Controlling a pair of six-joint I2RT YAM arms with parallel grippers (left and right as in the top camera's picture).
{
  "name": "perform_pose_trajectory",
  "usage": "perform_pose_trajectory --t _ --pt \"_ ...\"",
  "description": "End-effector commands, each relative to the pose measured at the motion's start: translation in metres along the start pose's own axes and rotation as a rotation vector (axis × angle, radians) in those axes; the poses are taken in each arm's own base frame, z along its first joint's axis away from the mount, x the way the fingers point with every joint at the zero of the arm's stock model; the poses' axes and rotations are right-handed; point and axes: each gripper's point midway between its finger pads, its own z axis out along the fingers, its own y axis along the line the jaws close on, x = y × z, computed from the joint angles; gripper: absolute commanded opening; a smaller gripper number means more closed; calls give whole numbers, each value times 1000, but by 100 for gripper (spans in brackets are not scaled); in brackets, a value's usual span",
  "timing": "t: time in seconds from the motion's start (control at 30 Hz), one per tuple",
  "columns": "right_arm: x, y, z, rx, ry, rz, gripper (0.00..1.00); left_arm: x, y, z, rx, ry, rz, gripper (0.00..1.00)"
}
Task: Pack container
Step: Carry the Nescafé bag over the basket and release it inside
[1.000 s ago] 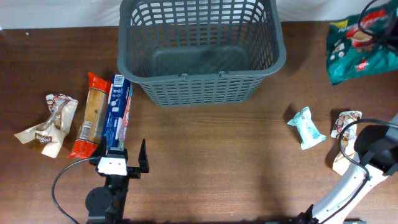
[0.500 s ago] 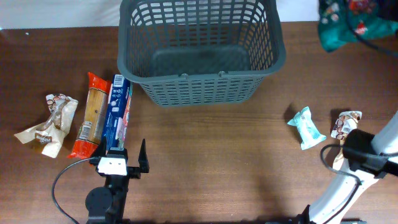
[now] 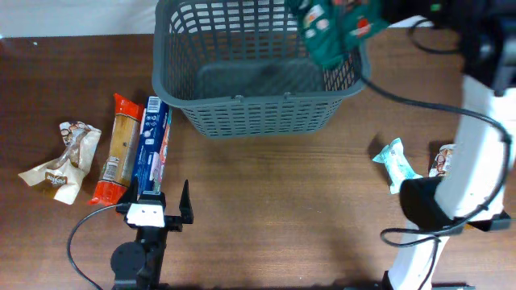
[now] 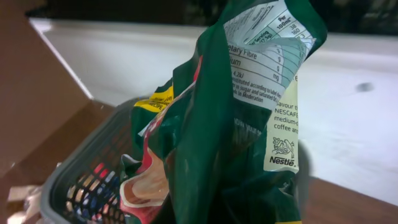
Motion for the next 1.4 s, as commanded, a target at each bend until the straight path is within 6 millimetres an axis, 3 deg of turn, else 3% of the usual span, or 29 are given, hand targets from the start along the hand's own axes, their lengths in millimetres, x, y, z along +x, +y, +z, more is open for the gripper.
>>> perform_pose_trajectory --t 0.0,0.13,0.3,0.57,0.7,0.93,1.03,1.2,1.37 --pt "11 7 33 39 40 -7 4 1 -3 0 14 -1 -6 99" --pt "44 -1 74 112 148 28 4 1 -3 0 14 -1 -6 99" --pt "86 -15 105 149 273 74 4 1 -3 0 14 -1 -6 99" --pt "154 -25 133 156 468 120 4 1 -3 0 13 -1 -6 99" --pt "169 -15 139 139 510 113 4 1 -3 0 14 -1 -6 99" --pt "159 -7 141 127 474 100 36 1 -3 0 14 -1 -6 99" --pt "139 -7 131 130 422 91 39 1 -3 0 14 -1 -6 99" --pt "77 -10 85 213 251 45 41 1 -3 0 14 -1 -6 99" --pt "34 -34 9 489 145 -51 44 1 -3 0 14 -2 -6 99"
